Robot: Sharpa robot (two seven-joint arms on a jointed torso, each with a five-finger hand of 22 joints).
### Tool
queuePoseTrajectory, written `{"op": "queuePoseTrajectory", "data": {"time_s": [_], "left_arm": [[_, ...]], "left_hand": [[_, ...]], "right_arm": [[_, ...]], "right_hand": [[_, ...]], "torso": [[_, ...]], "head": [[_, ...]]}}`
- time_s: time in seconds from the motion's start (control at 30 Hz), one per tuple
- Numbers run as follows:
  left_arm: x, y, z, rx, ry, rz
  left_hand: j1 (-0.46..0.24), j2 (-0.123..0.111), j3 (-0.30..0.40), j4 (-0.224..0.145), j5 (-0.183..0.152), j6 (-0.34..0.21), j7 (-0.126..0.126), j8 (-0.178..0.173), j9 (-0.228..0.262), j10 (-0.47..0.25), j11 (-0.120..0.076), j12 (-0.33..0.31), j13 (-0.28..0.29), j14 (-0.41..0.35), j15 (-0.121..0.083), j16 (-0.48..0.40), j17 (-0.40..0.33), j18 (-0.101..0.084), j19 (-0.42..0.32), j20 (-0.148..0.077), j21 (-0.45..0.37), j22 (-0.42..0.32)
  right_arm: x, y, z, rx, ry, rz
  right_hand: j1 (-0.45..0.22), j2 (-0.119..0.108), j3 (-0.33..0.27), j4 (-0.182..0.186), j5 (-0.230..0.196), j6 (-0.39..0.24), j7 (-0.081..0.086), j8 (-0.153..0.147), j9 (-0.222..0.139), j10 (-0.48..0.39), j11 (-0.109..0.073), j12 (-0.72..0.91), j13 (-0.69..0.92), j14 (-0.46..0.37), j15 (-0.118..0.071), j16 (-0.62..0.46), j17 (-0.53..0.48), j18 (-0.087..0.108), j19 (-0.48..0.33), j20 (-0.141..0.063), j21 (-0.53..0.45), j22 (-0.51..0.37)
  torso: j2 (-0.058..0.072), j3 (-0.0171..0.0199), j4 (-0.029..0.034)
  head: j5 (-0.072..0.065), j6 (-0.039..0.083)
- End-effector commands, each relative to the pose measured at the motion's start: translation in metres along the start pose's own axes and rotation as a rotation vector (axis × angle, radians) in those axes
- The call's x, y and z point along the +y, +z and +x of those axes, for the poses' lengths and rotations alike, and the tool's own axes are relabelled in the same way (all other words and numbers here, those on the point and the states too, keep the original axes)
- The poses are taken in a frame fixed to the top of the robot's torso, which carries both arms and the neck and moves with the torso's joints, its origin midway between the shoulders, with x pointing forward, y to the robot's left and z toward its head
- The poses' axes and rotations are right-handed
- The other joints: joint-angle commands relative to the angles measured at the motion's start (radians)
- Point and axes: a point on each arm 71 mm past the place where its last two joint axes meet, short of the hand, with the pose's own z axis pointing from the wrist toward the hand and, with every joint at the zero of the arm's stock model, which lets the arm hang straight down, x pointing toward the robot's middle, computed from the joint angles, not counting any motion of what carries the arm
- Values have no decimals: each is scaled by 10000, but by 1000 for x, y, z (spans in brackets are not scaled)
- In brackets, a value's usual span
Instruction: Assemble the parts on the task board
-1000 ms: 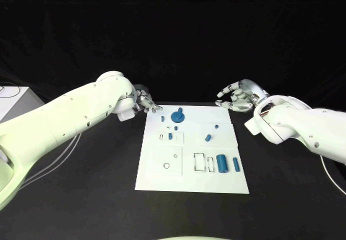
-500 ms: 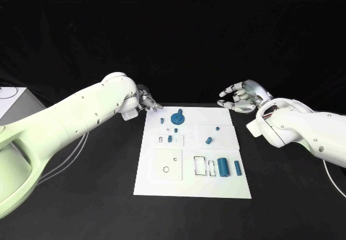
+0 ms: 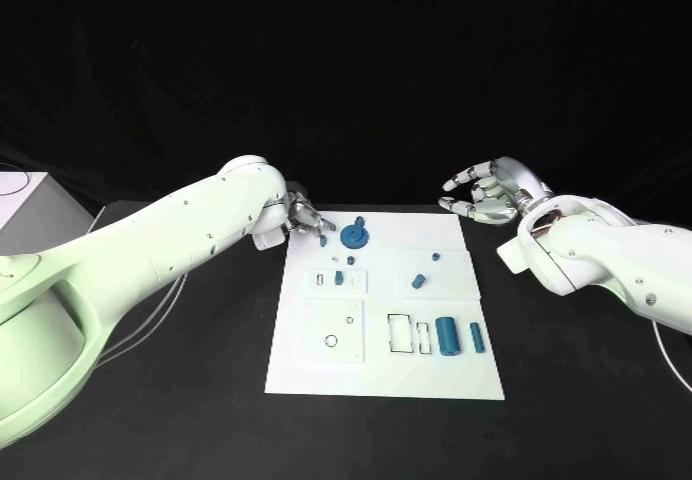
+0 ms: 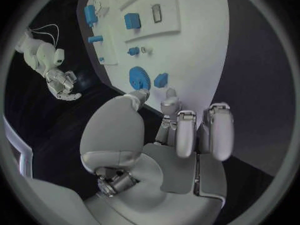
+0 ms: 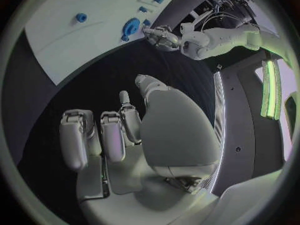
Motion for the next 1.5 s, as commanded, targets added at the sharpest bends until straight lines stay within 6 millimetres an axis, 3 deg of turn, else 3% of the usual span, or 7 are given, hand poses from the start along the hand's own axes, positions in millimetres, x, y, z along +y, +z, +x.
{"op": "queuePoseTrajectory", "data": {"time_s": [0.03, 0.33, 0.8, 1.03, 1.5], "left_arm": [[-2, 0, 2, 262, 60, 42], [-2, 0, 5, 502, 373, -79], [-1, -2, 6, 679, 750, -146], [0, -2, 6, 647, 706, -155], [0, -3, 7, 696, 523, -87]], "left_hand": [[-107, 37, -93, 4, -13, 106, -37, 180, 167, 129, -22, 90, 63, 1041, 19, 40, 2634, -169, 194, 34, 64, 1146], [-367, 156, -358, 21, -16, 204, -259, 964, 1109, 319, -212, 237, 208, 1041, -143, 40, 2634, -206, 292, -102, 166, 1318], [-222, 329, -239, -24, 79, 104, -321, 1197, 1480, 310, -271, 201, 160, 1041, -196, 40, 2634, -205, 288, -153, 164, 1321], [227, 422, 296, -92, 95, 52, -395, 1394, 1802, 331, -338, 206, 179, 1041, -254, 40, 2634, -203, 282, -202, 157, 1319], [493, 342, 1163, -182, 83, 17, -482, 1664, 2193, 344, -418, 192, 173, 1041, -323, 40, 2634, -204, 284, -265, 153, 1329]], "right_arm": [[2, 0, -1, -15, -38, -178], [2, 1, -1, -13, -52, -159], [1, 2, -1, -20, -72, -128], [1, 3, -1, -9, -82, -96], [0, 4, 0, 67, -102, -21]], "right_hand": [[-57, -68, 48, 8, 49, -89, 9, 61, 11, -83, 4, -55, 549, 772, -36, -52, 1577, 85, 634, -75, -59, 2036], [-57, -68, 48, 8, 49, -89, 9, 61, 11, -83, 4, -55, 549, 772, -36, -52, 1577, 85, 634, -75, -59, 2036], [-59, -78, 61, 7, 60, -94, 8, 66, 13, -63, 3, -46, 559, 778, -38, -47, 1594, 79, 644, -77, -40, 2049], [-59, -78, 61, 7, 60, -94, 8, 66, 13, -63, 3, -46, 559, 778, -38, -47, 1594, 79, 644, -77, -40, 2049], [-58, -82, 69, 5, 68, -97, 7, 68, 14, -63, 2, -51, 553, 778, -39, -48, 1594, 81, 641, -78, -48, 2044]], "torso": [[18, 3, -8], [21, 3, -2], [40, -1, -7], [36, 2, -13], [45, 0, -20]], "head": [[17, -15], [12, -54], [16, -71], [26, -88], [52, -112]]}}
